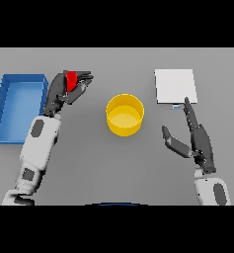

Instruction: Pick up the red beaker and tilt it to pour out 1 green nut into yellow bowl. Pick up the yellow bowl and place it on the metallic measuring scale.

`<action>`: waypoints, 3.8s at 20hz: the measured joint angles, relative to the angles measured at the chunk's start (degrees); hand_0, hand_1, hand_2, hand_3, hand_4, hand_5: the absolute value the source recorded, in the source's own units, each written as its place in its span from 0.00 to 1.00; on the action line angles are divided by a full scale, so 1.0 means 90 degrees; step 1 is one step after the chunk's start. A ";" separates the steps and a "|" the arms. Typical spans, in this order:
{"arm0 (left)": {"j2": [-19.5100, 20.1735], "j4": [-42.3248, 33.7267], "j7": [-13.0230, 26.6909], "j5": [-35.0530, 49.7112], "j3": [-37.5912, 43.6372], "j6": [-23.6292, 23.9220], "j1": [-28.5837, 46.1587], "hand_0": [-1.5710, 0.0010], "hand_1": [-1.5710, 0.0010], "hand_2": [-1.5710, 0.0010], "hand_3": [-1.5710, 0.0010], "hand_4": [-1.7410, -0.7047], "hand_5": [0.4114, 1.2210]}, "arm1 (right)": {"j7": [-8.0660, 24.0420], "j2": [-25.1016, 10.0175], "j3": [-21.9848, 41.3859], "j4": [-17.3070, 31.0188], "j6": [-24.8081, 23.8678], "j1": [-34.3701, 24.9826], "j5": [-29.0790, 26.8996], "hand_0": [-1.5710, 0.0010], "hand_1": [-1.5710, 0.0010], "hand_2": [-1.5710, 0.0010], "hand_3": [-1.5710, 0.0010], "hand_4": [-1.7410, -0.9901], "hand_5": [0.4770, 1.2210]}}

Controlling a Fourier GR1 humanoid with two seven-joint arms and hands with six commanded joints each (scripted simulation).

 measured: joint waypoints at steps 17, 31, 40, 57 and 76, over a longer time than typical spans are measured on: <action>0.1090 -0.0114 0.1442 -0.3574 -0.2839 -0.0933 -0.1341 0.00 0.00 0.00 0.00 0.00 0.96 | 0.0276 0.0080 0.0062 -0.0051 0.0050 0.0057 -0.0011 1.00 1.00 1.00 1.00 0.74 0.27; 0.1219 0.1015 0.0484 -0.5693 -0.4908 -0.2285 -0.3096 0.00 0.00 0.00 0.06 0.01 1.00 | 0.0372 0.0320 0.0068 -0.0155 -0.0069 0.0161 -0.0103 1.00 1.00 1.00 1.00 0.70 0.17; 0.1256 0.1285 -0.0168 -0.6860 -0.6160 -0.2314 -0.3805 0.00 0.00 0.00 0.01 0.00 1.00 | 0.0258 0.0255 -0.0038 -0.0040 -0.0164 0.0038 -0.0062 1.00 1.00 1.00 1.00 0.79 0.12; 0.1261 0.2173 -0.0862 -0.8094 -0.6944 -0.1825 -0.5941 0.00 0.00 0.00 0.00 0.02 1.00 | 0.0165 0.0346 0.0061 -0.0050 -0.0263 0.0089 0.0100 1.00 1.00 1.00 1.00 0.81 0.10; 0.3446 0.4936 0.1647 -0.2796 -0.0947 -0.0623 -0.4904 0.00 0.00 0.00 0.00 0.00 1.00 | -0.0032 0.0153 0.0165 0.0119 0.0021 -0.0110 0.0046 1.00 1.00 1.00 1.00 0.81 0.21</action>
